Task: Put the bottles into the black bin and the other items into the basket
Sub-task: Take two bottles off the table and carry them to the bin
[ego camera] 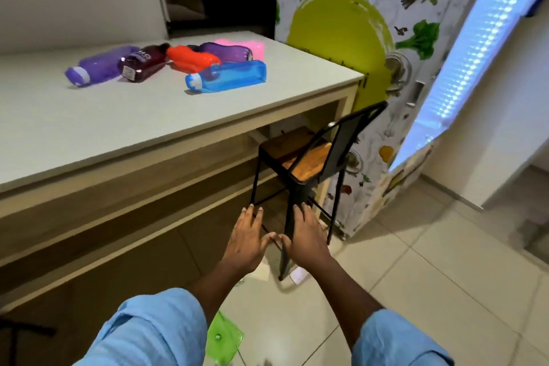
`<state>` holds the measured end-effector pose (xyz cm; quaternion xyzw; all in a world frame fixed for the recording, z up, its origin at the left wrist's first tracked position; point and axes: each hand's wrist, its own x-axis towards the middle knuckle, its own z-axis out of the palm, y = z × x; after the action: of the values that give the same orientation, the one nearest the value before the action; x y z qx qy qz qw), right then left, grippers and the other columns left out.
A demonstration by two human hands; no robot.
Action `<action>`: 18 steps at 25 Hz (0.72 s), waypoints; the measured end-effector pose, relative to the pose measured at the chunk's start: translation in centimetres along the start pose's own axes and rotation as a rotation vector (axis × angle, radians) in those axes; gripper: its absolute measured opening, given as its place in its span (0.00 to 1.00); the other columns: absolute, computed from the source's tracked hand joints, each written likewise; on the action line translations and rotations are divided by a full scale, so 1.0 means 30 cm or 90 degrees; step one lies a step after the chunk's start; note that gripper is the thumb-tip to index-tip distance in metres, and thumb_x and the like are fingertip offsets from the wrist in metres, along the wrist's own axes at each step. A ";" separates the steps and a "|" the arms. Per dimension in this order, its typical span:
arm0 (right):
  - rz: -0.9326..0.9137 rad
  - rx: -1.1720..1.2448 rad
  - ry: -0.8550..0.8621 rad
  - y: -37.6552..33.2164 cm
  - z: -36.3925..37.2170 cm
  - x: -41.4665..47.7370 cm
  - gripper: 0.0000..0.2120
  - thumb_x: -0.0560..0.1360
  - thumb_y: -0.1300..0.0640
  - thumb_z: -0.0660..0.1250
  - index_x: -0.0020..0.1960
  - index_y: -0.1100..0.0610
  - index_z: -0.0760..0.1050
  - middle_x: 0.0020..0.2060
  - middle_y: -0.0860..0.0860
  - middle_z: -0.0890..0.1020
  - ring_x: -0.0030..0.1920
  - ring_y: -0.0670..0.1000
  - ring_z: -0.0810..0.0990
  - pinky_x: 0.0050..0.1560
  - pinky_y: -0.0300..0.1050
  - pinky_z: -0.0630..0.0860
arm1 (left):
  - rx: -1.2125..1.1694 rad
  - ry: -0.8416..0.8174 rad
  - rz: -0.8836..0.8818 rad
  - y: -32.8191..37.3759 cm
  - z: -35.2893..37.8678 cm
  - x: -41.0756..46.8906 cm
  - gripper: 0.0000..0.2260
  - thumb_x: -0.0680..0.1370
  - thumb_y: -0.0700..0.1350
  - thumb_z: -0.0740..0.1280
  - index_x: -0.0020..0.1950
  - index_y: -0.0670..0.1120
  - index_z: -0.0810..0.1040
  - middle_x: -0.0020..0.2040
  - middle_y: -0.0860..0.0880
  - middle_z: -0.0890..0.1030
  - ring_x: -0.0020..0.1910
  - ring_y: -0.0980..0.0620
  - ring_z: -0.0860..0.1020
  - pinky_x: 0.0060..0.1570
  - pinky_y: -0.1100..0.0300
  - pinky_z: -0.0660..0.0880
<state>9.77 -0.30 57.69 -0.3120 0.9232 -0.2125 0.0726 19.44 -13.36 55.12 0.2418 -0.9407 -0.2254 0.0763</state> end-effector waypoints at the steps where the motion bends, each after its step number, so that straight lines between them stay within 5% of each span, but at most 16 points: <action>1: -0.023 0.012 -0.008 0.000 -0.026 0.046 0.39 0.76 0.45 0.66 0.79 0.53 0.48 0.79 0.53 0.50 0.79 0.54 0.47 0.76 0.53 0.51 | -0.007 0.018 -0.014 0.022 -0.010 0.020 0.32 0.80 0.63 0.54 0.80 0.50 0.48 0.80 0.48 0.46 0.79 0.49 0.43 0.75 0.55 0.45; 8: -0.202 0.016 -0.014 -0.109 -0.174 0.346 0.40 0.76 0.49 0.66 0.79 0.55 0.47 0.79 0.55 0.49 0.79 0.55 0.47 0.77 0.55 0.51 | 0.019 0.167 -0.093 0.072 -0.185 0.175 0.31 0.80 0.61 0.55 0.79 0.50 0.52 0.80 0.46 0.51 0.79 0.48 0.46 0.76 0.52 0.49; 18: -0.282 -0.024 0.064 -0.388 -0.278 0.705 0.42 0.75 0.48 0.68 0.79 0.53 0.45 0.79 0.55 0.48 0.79 0.55 0.47 0.75 0.58 0.51 | -0.021 0.274 -0.100 0.049 -0.543 0.536 0.28 0.81 0.58 0.55 0.79 0.54 0.53 0.80 0.47 0.49 0.79 0.47 0.45 0.77 0.47 0.49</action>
<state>-2.91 -18.58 70.24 -0.4973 0.8384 -0.2215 -0.0276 8.94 -26.38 70.78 0.3557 -0.8771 -0.1893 0.2613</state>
